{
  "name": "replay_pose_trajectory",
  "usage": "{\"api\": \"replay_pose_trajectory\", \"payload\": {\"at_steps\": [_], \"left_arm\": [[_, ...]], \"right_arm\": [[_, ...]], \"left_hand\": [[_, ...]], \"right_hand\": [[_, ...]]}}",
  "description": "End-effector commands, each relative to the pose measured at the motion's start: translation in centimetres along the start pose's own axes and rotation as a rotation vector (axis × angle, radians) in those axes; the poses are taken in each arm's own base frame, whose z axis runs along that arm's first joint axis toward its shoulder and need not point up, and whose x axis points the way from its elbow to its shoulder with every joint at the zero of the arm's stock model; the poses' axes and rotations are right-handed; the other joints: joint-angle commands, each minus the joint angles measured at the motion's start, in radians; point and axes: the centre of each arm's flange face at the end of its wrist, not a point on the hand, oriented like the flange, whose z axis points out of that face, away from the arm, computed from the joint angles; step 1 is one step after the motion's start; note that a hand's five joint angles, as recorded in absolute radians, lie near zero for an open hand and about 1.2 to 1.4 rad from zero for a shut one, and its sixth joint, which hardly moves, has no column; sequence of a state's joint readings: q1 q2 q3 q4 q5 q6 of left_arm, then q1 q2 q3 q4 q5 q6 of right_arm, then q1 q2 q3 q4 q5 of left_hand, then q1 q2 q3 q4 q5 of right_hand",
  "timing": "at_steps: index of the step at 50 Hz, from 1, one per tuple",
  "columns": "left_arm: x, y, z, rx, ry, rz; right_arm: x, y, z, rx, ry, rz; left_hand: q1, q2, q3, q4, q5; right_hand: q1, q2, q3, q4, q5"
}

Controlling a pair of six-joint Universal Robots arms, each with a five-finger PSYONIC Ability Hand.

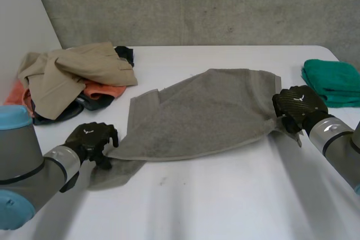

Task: Fold the laundry.

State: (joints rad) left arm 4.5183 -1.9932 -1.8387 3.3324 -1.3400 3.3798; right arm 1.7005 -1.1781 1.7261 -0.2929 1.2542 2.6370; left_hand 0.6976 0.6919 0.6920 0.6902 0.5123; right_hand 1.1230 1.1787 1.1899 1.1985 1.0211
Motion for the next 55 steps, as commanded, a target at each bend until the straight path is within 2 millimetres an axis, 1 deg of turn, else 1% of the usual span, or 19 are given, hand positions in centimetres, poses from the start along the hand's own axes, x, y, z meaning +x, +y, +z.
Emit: {"api": "replay_pose_trajectory", "payload": {"at_steps": [1, 5, 8, 15, 18, 21, 25, 27, 32, 34, 37, 39, 41, 42, 44, 45, 48, 52, 55], "left_arm": [[-0.3, -0.7, 1.1, 0.027, -0.014, 0.01], [-0.7, -2.8, 0.7, 0.102, -0.04, 0.022], [-0.6, -7.0, -2.2, 0.247, -0.07, 0.05], [0.5, -12.5, -7.9, 0.476, -0.075, 0.064], [0.7, -13.7, -10.3, 0.551, -0.085, 0.084], [0.8, -14.0, -11.1, 0.576, -0.087, 0.094], [0.9, -13.3, -10.0, 0.542, -0.076, 0.089], [0.9, -12.6, -8.9, 0.504, -0.067, 0.085], [0.8, -11.1, -3.1, 0.405, -0.052, 0.183], [0.5, -10.9, -0.1, 0.381, -0.058, 0.255], [0.6, -12.3, 2.2, 0.418, -0.074, 0.336], [1.0, -14.7, 4.0, 0.492, -0.087, 0.398], [1.1, -16.9, 4.9, 0.564, -0.105, 0.436], [0.8, -19.2, 5.0, 0.64, -0.13, 0.447], [0.3, -22.2, 4.6, 0.749, -0.17, 0.458], [-0.3, -25.1, 3.8, 0.87, -0.221, 0.47], [-0.8, -29.8, 1.8, 1.129, -0.324, 0.476], [-1.5, -32.5, -0.7, 1.272, -0.457, 0.425], [-2.4, -32.4, -0.9, 1.244, -0.494, 0.396]], "right_arm": [[0.6, -0.1, 0.0, 0.003, 0.019, 0.0], [2.4, -3.2, -0.9, 0.067, 0.069, -0.037], [4.1, -5.5, -2.1, 0.084, 0.103, -0.059], [7.4, -12.1, -6.4, 0.093, 0.146, -0.094], [7.8, -14.1, -8.1, 0.092, 0.148, -0.138], [8.2, -15.1, -9.6, 0.066, 0.159, -0.206], [7.9, -14.2, -9.4, 0.006, 0.136, -0.25], [7.3, -12.2, -7.7, -0.06, 0.08, -0.249], [5.3, -8.6, -3.4, -0.19, 0.005, -0.256], [5.3, -8.3, -2.3, -0.209, 0.023, -0.265], [5.6, -8.3, 0.4, -0.197, 0.086, -0.28], [6.1, -9.1, 1.8, -0.14, 0.14, -0.298], [7.0, -11.5, 3.5, 0.005, 0.241, -0.317], [7.4, -12.6, 3.7, 0.066, 0.28, -0.314], [9.2, -15.9, 4.4, 0.274, 0.409, -0.284], [9.8, -17.0, 4.4, 0.34, 0.448, -0.269], [12.0, -21.5, 3.1, 0.589, 0.591, -0.238], [12.7, -23.6, 2.1, 0.675, 0.659, -0.231], [12.5, -24.1, 2.0, 0.683, 0.653, -0.228]], "left_hand": [[0.696, 0.702, 0.702, 0.703, 0.707], [0.699, 0.704, 0.704, 0.706, 0.709], [0.699, 0.704, 0.704, 0.706, 0.709], [0.699, 0.704, 0.704, 0.706, 0.709], [0.699, 0.704, 0.704, 0.706, 0.709], [0.699, 0.704, 0.704, 0.706, 0.709], [0.699, 0.704, 0.704, 0.706, 0.709], [0.699, 0.704, 0.704, 0.706, 0.709], [0.699, 0.704, 0.704, 0.706, 0.709], [0.699, 0.704, 0.704, 0.706, 0.709], [0.699, 0.704, 0.704, 0.706, 0.709], [0.699, 0.704, 0.704, 0.706, 0.709], [0.699, 0.704, 0.704, 0.706, 0.709], [0.699, 0.704, 0.704, 0.706, 0.709], [0.699, 0.704, 0.704, 0.706, 0.709], [0.699, 0.704, 0.704, 0.706, 0.709], [0.699, 0.704, 0.704, 0.706, 0.709], [0.699, 0.704, 0.704, 0.706, 0.709], [0.699, 0.704, 0.704, 0.706, 0.709]], "right_hand": [[0.273, 0.218, 0.206, 0.198, 0.201], [0.273, 0.218, 0.206, 0.198, 0.201], [0.273, 0.218, 0.206, 0.198, 0.201], [0.273, 0.218, 0.206, 0.198, 0.201], [0.273, 0.218, 0.206, 0.198, 0.201], [0.273, 0.218, 0.206, 0.198, 0.201], [0.273, 0.218, 0.206, 0.198, 0.201], [0.273, 0.218, 0.206, 0.198, 0.201], [0.273, 0.218, 0.206, 0.198, 0.201], [0.273, 0.218, 0.206, 0.198, 0.201], [0.273, 0.218, 0.206, 0.198, 0.201], [0.273, 0.218, 0.206, 0.198, 0.201], [0.273, 0.218, 0.206, 0.198, 0.201], [0.273, 0.218, 0.206, 0.198, 0.201], [0.273, 0.218, 0.206, 0.198, 0.201], [0.273, 0.218, 0.206, 0.198, 0.201], [0.273, 0.218, 0.206, 0.198, 0.201], [0.273, 0.218, 0.206, 0.198, 0.201], [0.273, 0.218, 0.206, 0.198, 0.201]]}}
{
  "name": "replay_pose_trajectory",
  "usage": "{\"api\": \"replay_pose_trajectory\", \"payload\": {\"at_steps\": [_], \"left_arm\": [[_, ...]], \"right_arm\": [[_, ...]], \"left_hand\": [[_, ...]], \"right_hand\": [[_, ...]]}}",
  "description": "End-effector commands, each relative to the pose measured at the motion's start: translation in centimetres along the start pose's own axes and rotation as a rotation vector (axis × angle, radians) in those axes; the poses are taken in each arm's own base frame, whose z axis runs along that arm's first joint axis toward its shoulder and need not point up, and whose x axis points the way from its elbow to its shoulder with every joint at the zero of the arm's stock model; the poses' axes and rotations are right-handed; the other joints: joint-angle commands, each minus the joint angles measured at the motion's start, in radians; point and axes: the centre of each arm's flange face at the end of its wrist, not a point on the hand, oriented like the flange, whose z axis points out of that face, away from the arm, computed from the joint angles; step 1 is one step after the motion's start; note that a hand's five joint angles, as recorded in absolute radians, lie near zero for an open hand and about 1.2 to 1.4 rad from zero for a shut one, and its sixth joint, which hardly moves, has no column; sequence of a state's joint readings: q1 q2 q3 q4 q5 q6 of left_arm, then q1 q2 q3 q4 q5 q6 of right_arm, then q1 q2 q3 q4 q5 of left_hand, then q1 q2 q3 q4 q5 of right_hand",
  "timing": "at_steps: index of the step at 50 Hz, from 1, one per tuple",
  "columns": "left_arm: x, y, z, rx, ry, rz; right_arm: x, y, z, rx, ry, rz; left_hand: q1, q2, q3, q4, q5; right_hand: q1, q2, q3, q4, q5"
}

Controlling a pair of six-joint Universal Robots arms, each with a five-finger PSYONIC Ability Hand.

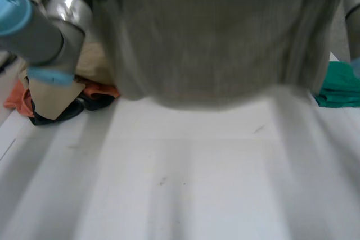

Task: Fold the laundry.

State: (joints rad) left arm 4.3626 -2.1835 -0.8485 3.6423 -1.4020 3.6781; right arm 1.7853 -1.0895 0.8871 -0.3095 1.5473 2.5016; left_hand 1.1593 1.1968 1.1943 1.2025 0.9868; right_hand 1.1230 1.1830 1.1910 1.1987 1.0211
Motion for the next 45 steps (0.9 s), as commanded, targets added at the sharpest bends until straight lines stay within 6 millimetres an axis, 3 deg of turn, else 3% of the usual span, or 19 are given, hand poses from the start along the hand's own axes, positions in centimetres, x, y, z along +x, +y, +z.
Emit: {"api": "replay_pose_trajectory", "payload": {"at_steps": [1, 4, 10, 14, 19, 20, 24, 27, 31, 33, 39, 45], "left_arm": [[-4.0, -3.2, 1.5, 0.103, -0.214, 0.009], [-3.0, -2.1, 0.4, 0.034, -0.171, 0.0], [0.0, 0.9, -3.9, -0.168, -0.044, -0.032], [2.1, 2.4, -8.1, -0.311, 0.05, -0.054], [4.3, 4.1, -13.9, -0.474, 0.152, -0.074], [5.0, 4.8, -15.9, -0.526, 0.182, -0.079], [6.4, 6.3, -20.3, -0.642, 0.253, -0.096], [7.0, 6.8, -21.3, -0.65, 0.276, -0.104], [8.4, 8.9, -22.8, -0.662, 0.312, -0.114], [8.4, 10.4, -23.2, -0.687, 0.307, -0.114], [6.6, 12.6, -22.6, -0.72, 0.248, -0.1], [5.8, 13.0, -22.8, -0.735, 0.233, -0.101]], "right_arm": [[1.9, -3.1, 1.2, 0.124, 0.1, 0.034], [0.8, -1.6, 0.9, 0.067, 0.058, 0.035], [-2.0, 1.9, -0.9, -0.068, -0.078, 0.037], [-4.5, 4.7, -3.6, -0.17, -0.208, 0.047], [-7.6, 8.4, -9.2, -0.355, -0.382, 0.072], [-7.9, 9.0, -10.1, -0.388, -0.403, 0.075], [-8.9, 11.6, -14.0, -0.524, -0.493, 0.088], [-9.2, 12.9, -16.0, -0.578, -0.534, 0.094], [-9.1, 13.8, -16.7, -0.603, -0.557, 0.109], [-9.0, 14.0, -16.9, -0.608, -0.561, 0.115], [-8.9, 14.2, -17.0, -0.623, -0.56, 0.118], [-8.6, 14.2, -16.9, -0.625, -0.549, 0.122]], "left_hand": [[0.237, 0.199, 0.202, 0.194, 0.235], [0.237, 0.199, 0.202, 0.194, 0.235], [0.237, 0.199, 0.202, 0.194, 0.235], [0.237, 0.199, 0.202, 0.194, 0.235], [0.237, 0.199, 0.202, 0.194, 0.235], [0.237, 0.199, 0.202, 0.194, 0.235], [0.237, 0.199, 0.202, 0.194, 0.235], [0.237, 0.199, 0.202, 0.194, 0.235], [0.237, 0.199, 0.202, 0.194, 0.235], [0.027, -0.01, -0.008, -0.016, 0.025], [-0.273, -0.31, -0.308, -0.316, -0.275], [-0.373, -0.41, -0.408, -0.416, -0.375]], "right_hand": [[0.273, 0.213, 0.205, 0.198, 0.201], [0.273, 0.213, 0.205, 0.198, 0.201], [0.273, 0.213, 0.205, 0.198, 0.201], [0.273, 0.213, 0.205, 0.198, 0.201], [0.273, 0.213, 0.205, 0.198, 0.201], [0.273, 0.213, 0.205, 0.198, 0.201], [0.273, 0.213, 0.205, 0.198, 0.201], [0.273, 0.213, 0.205, 0.198, 0.201], [0.273, 0.213, 0.205, 0.198, 0.201], [0.273, 0.213, 0.205, 0.198, 0.201], [0.273, 0.213, 0.205, 0.198, 0.201], [0.273, 0.213, 0.205, 0.198, 0.201]]}}
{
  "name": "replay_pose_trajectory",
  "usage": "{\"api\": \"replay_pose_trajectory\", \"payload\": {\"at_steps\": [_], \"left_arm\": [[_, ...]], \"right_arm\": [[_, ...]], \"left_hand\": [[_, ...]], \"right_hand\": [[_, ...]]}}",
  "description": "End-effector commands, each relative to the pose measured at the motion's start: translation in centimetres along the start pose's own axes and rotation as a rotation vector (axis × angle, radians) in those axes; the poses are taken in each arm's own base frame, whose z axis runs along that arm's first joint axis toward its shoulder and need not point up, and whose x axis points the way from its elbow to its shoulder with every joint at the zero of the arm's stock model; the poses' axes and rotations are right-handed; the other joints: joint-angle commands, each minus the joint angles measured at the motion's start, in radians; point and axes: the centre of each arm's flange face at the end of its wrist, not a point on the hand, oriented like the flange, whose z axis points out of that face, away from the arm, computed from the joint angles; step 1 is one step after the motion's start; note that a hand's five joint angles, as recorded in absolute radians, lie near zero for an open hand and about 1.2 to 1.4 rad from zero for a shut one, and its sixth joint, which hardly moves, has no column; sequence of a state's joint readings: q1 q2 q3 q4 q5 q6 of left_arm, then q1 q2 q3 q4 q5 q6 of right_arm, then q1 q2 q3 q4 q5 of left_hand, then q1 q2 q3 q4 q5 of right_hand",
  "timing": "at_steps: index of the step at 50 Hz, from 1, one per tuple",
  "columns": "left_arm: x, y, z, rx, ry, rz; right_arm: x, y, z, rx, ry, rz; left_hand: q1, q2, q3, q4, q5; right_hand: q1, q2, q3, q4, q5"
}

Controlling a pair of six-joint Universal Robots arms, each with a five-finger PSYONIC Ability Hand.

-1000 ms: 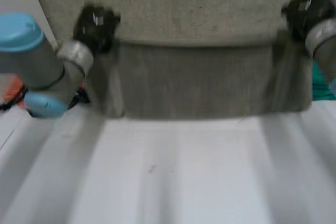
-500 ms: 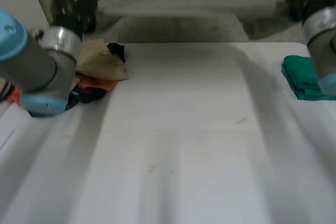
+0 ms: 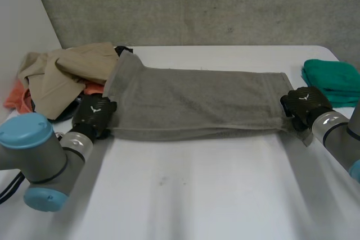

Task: Fold the laundry.

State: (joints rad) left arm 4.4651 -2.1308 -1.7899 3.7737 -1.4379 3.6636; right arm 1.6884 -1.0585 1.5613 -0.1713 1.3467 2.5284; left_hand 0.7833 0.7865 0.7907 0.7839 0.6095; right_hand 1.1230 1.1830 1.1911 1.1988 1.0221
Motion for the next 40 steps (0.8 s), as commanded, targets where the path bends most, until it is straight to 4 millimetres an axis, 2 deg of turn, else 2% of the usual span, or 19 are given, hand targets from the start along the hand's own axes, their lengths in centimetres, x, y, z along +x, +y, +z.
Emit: {"api": "replay_pose_trajectory", "payload": {"at_steps": [1, 7, 9, 11, 12, 14, 18, 21, 22, 23, 25, 26, 27, 30, 31, 32, 34, 37, 40], "left_arm": [[-1.2, 0.5, 0.1, -0.016, -0.017, -0.012], [-0.7, 0.5, -0.4, -0.024, 0.013, -0.012], [-0.6, 0.7, -0.6, -0.031, 0.015, -0.012], [-0.8, 0.6, -0.6, -0.03, 0.011, -0.01], [-0.9, 0.4, -0.7, -0.029, 0.009, -0.01], [-1.1, 0.2, -1.1, -0.033, 0.008, -0.011], [-1.3, -0.8, -3.0, -0.083, 0.037, -0.016], [-1.0, -1.9, -5.6, -0.161, 0.095, -0.015], [-1.0, -2.2, -6.3, -0.182, 0.11, -0.01], [-1.1, -3.0, -8.0, -0.22, 0.138, 0.007], [-1.1, -3.6, -9.8, -0.267, 0.172, 0.027], [-1.1, -3.9, -10.7, -0.288, 0.189, 0.04], [-1.1, -4.5, -12.6, -0.332, 0.226, 0.074], [-1.0, -5.1, -15.1, -0.39, 0.279, 0.114], [-0.8, -5.4, -16.7, -0.424, 0.317, 0.132], [-0.8, -5.5, -17.4, -0.44, 0.334, 0.135], [-0.7, -5.9, -18.6, -0.455, 0.356, 0.147], [-0.9, -6.1, -18.3, -0.427, 0.334, 0.152], [-1.2, -6.1, -16.6, -0.361, 0.286, 0.167]], "right_arm": [[0.5, -0.1, 0.0, 0.0, 0.014, 0.007], [0.7, 0.0, 0.1, -0.004, 0.023, 0.002], [0.8, 0.1, 0.1, -0.006, 0.024, 0.003], [0.7, 0.1, 0.0, -0.009, 0.022, 0.0], [0.7, 0.1, 0.0, -0.012, 0.022, -0.001], [0.5, 0.2, -0.2, -0.023, 0.011, -0.001], [0.5, 0.1, -0.8, -0.063, -0.022, 0.002], [0.9, -0.7, -2.0, -0.082, -0.036, -0.02], [1.3, -1.2, -3.1, -0.11, -0.049, -0.046], [1.6, -1.5, -3.6, -0.118, -0.05, -0.066], [2.0, -1.7, -4.7, -0.154, -0.067, -0.107], [2.2, -1.7, -6.1, -0.206, -0.101, -0.151], [2.3, -1.6, -6.8, -0.231, -0.118, -0.181], [2.5, -1.1, -9.7, -0.349, -0.196, -0.268], [2.6, -1.0, -10.5, -0.378, -0.219, -0.288], [2.7, -0.8, -11.5, -0.408, -0.253, -0.312], [2.9, -0.7, -12.2, -0.419, -0.268, -0.331], [3.1, -0.4, -12.0, -0.412, -0.252, -0.328], [3.3, -0.4, -11.4, -0.378, -0.208, -0.317]], "left_hand": [[-0.023, -0.027, -0.031, -0.024, -0.024], [0.055, 0.052, 0.048, 0.055, 0.054], [0.254, 0.251, 0.247, 0.254, 0.253], [0.559, 0.556, 0.551, 0.558, 0.558], [0.612, 0.609, 0.605, 0.612, 0.612], [0.613, 0.61, 0.606, 0.612, 0.612], [0.613, 0.61, 0.606, 0.612, 0.612], [0.613, 0.61, 0.606, 0.612, 0.612], [0.613, 0.61, 0.606, 0.612, 0.612], [0.613, 0.61, 0.606, 0.612, 0.612], [0.613, 0.61, 0.606, 0.612, 0.612], [0.613, 0.61, 0.606, 0.612, 0.612], [0.613, 0.61, 0.606, 0.612, 0.612], [0.613, 0.61, 0.606, 0.612, 0.612], [0.613, 0.61, 0.606, 0.612, 0.612], [0.613, 0.61, 0.606, 0.612, 0.612], [0.613, 0.61, 0.606, 0.612, 0.612], [0.613, 0.61, 0.606, 0.612, 0.612], [0.613, 0.61, 0.606, 0.612, 0.612]], "right_hand": [[0.273, 0.213, 0.205, 0.197, 0.2], [0.273, 0.213, 0.205, 0.197, 0.2], [0.273, 0.213, 0.205, 0.197, 0.2], [0.273, 0.213, 0.205, 0.197, 0.2], [0.273, 0.213, 0.205, 0.197, 0.2], [0.273, 0.213, 0.205, 0.197, 0.2], [0.273, 0.213, 0.205, 0.197, 0.2], [0.273, 0.213, 0.205, 0.197, 0.2], [0.273, 0.213, 0.205, 0.197, 0.2], [0.273, 0.213, 0.205, 0.197, 0.2], [0.273, 0.213, 0.205, 0.197, 0.2], [0.273, 0.213, 0.205, 0.197, 0.2], [0.273, 0.213, 0.205, 0.197, 0.2], [0.273, 0.213, 0.205, 0.197, 0.2], [0.273, 0.213, 0.205, 0.197, 0.2], [0.273, 0.213, 0.205, 0.197, 0.2], [0.273, 0.213, 0.205, 0.197, 0.2], [0.273, 0.213, 0.205, 0.197, 0.2], [0.273, 0.213, 0.205, 0.197, 0.2]]}}
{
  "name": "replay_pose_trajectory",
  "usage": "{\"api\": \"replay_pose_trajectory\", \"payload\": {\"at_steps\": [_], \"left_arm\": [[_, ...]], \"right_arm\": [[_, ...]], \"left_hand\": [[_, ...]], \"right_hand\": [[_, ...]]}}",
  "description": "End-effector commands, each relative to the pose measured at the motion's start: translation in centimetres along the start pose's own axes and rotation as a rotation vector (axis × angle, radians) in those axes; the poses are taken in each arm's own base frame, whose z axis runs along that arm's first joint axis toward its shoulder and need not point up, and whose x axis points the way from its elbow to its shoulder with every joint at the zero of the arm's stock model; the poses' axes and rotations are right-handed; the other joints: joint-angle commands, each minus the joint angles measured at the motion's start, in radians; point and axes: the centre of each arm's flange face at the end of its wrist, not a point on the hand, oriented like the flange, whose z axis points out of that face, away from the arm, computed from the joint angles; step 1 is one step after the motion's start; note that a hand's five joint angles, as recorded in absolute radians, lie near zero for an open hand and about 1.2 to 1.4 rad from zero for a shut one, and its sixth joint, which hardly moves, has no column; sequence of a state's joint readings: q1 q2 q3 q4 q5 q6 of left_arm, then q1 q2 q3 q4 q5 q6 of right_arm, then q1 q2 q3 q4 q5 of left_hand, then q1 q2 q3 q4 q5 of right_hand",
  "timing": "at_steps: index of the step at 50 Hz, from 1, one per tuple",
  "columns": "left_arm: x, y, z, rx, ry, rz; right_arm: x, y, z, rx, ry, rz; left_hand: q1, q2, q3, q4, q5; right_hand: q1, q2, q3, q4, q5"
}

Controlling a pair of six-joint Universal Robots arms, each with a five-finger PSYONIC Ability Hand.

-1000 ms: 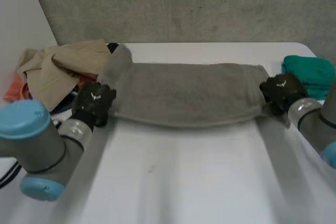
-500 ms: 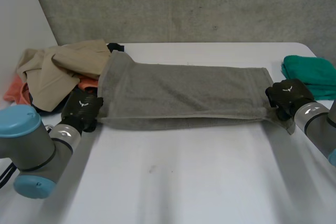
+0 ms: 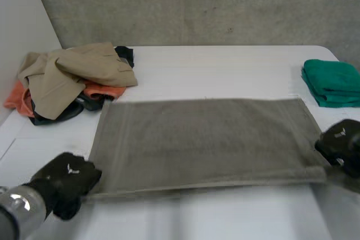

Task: Fold the laundry.

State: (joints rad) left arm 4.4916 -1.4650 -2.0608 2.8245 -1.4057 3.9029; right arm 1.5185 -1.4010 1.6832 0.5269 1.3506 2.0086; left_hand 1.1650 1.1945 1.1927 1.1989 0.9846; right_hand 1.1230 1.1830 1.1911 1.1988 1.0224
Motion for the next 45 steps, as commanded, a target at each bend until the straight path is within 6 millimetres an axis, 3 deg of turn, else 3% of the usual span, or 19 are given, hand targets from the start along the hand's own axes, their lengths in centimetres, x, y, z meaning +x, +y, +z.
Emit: {"api": "replay_pose_trajectory", "payload": {"at_steps": [1, 3, 8, 12, 17, 27, 29, 30, 31, 32, 33, 35, 40, 45], "left_arm": [[-1.4, -1.3, 1.8, 0.105, -0.092, 0.037], [-2.0, -2.0, 3.0, 0.152, -0.125, 0.047], [-3.0, -4.5, 7.0, 0.278, -0.185, 0.067], [-4.0, -6.3, 10.2, 0.349, -0.232, 0.075], [-5.9, -8.1, 14.8, 0.372, -0.311, 0.075], [-6.0, -10.1, 21.0, 0.413, -0.329, 0.087], [-6.1, -10.2, 21.5, 0.417, -0.333, 0.085], [-6.1, -10.3, 21.7, 0.42, -0.334, 0.085], [-6.1, -10.5, 21.9, 0.424, -0.339, 0.088], [-6.2, -10.6, 21.9, 0.425, -0.345, 0.089], [-6.2, -10.7, 21.8, 0.426, -0.351, 0.085], [-6.4, -11.0, 21.6, 0.428, -0.37, 0.076], [-6.2, -11.6, 21.0, 0.436, -0.381, 0.076], [-7.3, -12.9, 17.8, 0.464, -0.405, 0.07]], "right_arm": [[0.5, 0.4, 0.5, 0.024, 0.055, 0.01], [0.9, 0.4, 1.4, 0.04, 0.083, 0.028], [2.0, -0.1, 5.9, 0.094, 0.144, 0.078], [2.6, -1.7, 7.6, 0.15, 0.187, 0.081], [4.3, -2.2, 10.4, 0.151, 0.267, 0.083], [5.6, -4.2, 15.1, 0.208, 0.331, 0.058], [6.1, -4.4, 15.7, 0.218, 0.353, 0.061], [6.6, -4.8, 16.2, 0.238, 0.385, 0.071], [6.9, -5.0, 16.4, 0.251, 0.405, 0.078], [7.1, -5.3, 16.6, 0.271, 0.427, 0.084], [7.8, -5.9, 16.7, 0.307, 0.477, 0.096], [8.6, -6.3, 16.5, 0.342, 0.529, 0.116], [11.4, -8.5, 12.7, 0.453, 0.642, 0.186], [11.7, -8.6, 9.9, 0.46, 0.621, 0.218]], "left_hand": [[0.231, 0.202, 0.204, 0.197, 0.237], [0.231, 0.202, 0.204, 0.197, 0.237], [0.231, 0.202, 0.204, 0.197, 0.237], [0.231, 0.202, 0.204, 0.197, 0.237], [0.231, 0.202, 0.204, 0.197, 0.237], [0.231, 0.202, 0.204, 0.197, 0.237], [0.231, 0.202, 0.204, 0.197, 0.237], [0.231, 0.202, 0.204, 0.197, 0.237], [-0.509, -0.539, -0.537, -0.543, -0.504], [-0.927, -0.956, -0.954, -0.961, -0.921], [-0.99, -1.02, -1.018, -1.024, -0.985], [-0.99, -1.02, -1.018, -1.024, -0.985], [-0.99, -1.02, -1.018, -1.024, -0.985], [-0.99, -1.02, -1.018, -1.024, -0.985]], "right_hand": [[0.273, 0.213, 0.205, 0.197, 0.199], [0.273, 0.213, 0.205, 0.197, 0.199], [0.273, 0.213, 0.205, 0.197, 0.199], [0.273, 0.213, 0.205, 0.197, 0.199], [0.273, 0.213, 0.205, 0.197, 0.199], [0.273, 0.213, 0.205, 0.197, 0.199], [0.273, 0.213, 0.205, 0.197, 0.199], [-0.368, -0.428, -0.436, -0.444, -0.442], [-0.892, -0.952, -0.96, -0.968, -0.966], [-0.948, -1.009, -1.017, -1.024, -1.022], [-0.948, -1.009, -1.017, -1.024, -1.022], [-0.948, -1.009, -1.017, -1.024, -1.022], [-0.948, -1.009, -1.017, -1.024, -1.022], [-0.948, -1.009, -1.017, -1.024, -1.022]]}}
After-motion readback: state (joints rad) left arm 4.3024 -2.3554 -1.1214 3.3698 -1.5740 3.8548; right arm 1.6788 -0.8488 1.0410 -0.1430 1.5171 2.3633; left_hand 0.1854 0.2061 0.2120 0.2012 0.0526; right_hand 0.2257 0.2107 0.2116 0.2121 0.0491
